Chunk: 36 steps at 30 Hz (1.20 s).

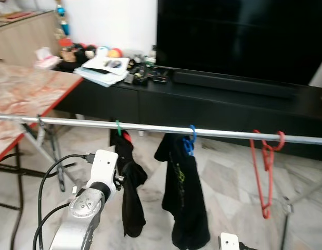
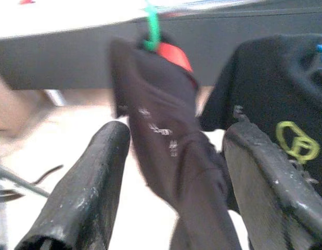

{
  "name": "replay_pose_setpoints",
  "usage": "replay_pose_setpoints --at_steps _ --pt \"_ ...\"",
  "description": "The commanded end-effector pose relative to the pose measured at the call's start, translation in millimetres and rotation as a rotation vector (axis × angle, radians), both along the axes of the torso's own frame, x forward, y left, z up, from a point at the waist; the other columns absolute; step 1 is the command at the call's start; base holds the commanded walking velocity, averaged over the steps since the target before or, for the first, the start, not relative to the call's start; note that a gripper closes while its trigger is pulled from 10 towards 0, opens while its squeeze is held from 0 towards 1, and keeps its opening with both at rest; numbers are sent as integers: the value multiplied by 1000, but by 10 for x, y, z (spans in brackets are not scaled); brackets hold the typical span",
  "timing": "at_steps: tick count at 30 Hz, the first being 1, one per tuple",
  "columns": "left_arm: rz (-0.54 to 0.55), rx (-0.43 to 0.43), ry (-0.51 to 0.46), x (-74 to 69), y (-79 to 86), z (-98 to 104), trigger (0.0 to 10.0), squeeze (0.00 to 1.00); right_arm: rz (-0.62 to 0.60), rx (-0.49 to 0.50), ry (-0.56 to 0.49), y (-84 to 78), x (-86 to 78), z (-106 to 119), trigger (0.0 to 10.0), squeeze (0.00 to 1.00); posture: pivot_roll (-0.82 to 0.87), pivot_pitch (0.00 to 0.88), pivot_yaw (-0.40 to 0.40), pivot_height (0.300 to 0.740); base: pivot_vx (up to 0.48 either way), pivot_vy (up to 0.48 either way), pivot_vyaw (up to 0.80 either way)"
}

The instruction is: Hang hanger

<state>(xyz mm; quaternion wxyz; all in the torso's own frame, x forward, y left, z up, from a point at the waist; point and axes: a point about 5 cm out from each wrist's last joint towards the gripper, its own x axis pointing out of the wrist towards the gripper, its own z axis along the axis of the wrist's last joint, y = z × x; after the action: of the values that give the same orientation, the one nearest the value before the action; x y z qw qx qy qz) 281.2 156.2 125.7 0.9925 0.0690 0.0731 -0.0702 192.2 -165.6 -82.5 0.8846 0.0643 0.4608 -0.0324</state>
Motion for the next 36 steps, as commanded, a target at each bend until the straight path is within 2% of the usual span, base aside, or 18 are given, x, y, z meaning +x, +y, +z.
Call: replay_pose_setpoints --at_steps 1,4,10,20,26,28,36 --pt "5 12 -2 -27 -9 0 10000 0 -3 -4 12 -17 -38 -18 10000 0 139 0 -20 740 0 0 800" --pt "2 -4 4 -31 -14 -17 10000 0 -9 1 11 -16 -39 -19 10000 0 139 0 -20 740 0 0 790" --pt "-30 11 1 -11 -47 -8 10000 0 -41 16 11 -17 -36 -18 10000 0 138 0 -26 740 0 0 0" --pt "-82 31 36 21 -65 -57 10000 0 -43 18 11 -23 -13 -7 10000 0 145 0 -43 740 0 -273 0" --pt "-26 54 18 124 115 -10 10000 0 -41 17 10 -30 -4 -2 10000 0 147 0 -50 740 0 0 0" --pt "4 76 8 173 228 26 10000 0 -40 17 9 -34 1 0 10000 0 149 0 -52 740 0 0 0" --pt "74 93 31 227 392 -24 10000 0 -34 17 11 -41 8 4 10000 0 146 0 -60 740 0 0 0"
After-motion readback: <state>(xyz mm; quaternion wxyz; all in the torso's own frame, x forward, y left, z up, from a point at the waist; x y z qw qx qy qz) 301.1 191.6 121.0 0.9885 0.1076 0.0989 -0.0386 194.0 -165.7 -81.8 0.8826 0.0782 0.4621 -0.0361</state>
